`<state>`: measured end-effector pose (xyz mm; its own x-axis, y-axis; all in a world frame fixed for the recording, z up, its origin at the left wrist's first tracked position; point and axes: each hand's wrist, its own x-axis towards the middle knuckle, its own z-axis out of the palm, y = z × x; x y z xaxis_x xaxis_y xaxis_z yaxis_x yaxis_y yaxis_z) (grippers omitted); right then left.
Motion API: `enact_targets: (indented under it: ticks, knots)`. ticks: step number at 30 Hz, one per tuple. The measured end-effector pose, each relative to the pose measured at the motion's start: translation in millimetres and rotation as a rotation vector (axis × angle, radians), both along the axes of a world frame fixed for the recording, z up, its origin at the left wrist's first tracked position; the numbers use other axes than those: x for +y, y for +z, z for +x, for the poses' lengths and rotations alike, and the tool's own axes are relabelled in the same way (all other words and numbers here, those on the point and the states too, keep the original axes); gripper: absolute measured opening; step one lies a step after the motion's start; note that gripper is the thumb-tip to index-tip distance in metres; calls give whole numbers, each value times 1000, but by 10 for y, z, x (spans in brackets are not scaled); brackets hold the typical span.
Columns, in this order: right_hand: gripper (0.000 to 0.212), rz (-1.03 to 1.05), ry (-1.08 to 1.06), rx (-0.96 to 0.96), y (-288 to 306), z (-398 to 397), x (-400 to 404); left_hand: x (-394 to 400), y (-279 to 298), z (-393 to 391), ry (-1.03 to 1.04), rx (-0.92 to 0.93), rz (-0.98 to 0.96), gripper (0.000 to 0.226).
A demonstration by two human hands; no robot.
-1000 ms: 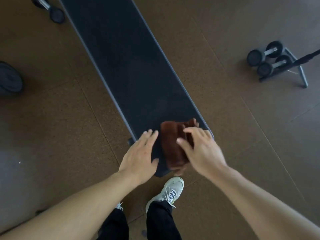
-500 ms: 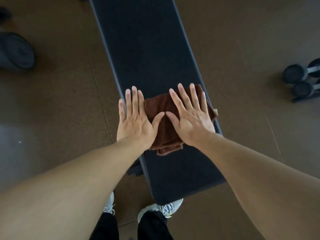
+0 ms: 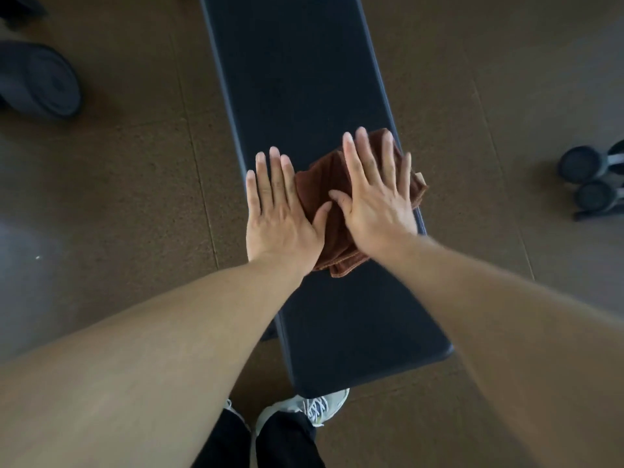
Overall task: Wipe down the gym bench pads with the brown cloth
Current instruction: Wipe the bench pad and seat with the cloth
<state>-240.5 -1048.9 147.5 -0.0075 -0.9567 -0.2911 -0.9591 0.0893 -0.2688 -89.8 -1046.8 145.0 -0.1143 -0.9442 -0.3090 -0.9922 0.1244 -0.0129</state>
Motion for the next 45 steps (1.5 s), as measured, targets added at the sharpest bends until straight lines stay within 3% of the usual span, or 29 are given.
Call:
enact_targets:
  ticks: [3,6,10,14,16,21,28,30,34,36,40,45]
  knots:
    - [63,58,-220,-89,6,369,314,229,10,147,16,37,51,90]
    - [63,46,-198,-121,8,597,720,593,39,450,-5,142,89,93]
    - [67,76,-137,-72,39,971,1310,1183,13,1085,-184,303,108,91]
    - [90,97,-141,51,-41,1257,1414,1542,-79,1665,-253,343,220,80]
    - [96,60,-84,93,-84,1320,1228,1430,-90,1768,-232,375,263,78]
    - [83,-2,9,108,-117,1505,302,726,77,1590,-101,604,267,89]
    - [80,-84,57,146,-167,1619,-1335,-203,246,1423,308,885,303,75]
    - [82,-80,99,152,-166,1595,-1670,-409,230,1342,282,901,381,85]
    - [84,-45,175,144,-147,1544,-2162,-559,137,984,326,932,614,142]
    - [85,-47,205,139,-142,1533,-2366,-527,83,767,342,855,659,159]
    - [83,-72,278,124,-134,1511,-2699,-544,31,582,365,611,625,161]
    - [82,-63,335,96,-113,1505,-2819,-582,54,553,383,522,665,162]
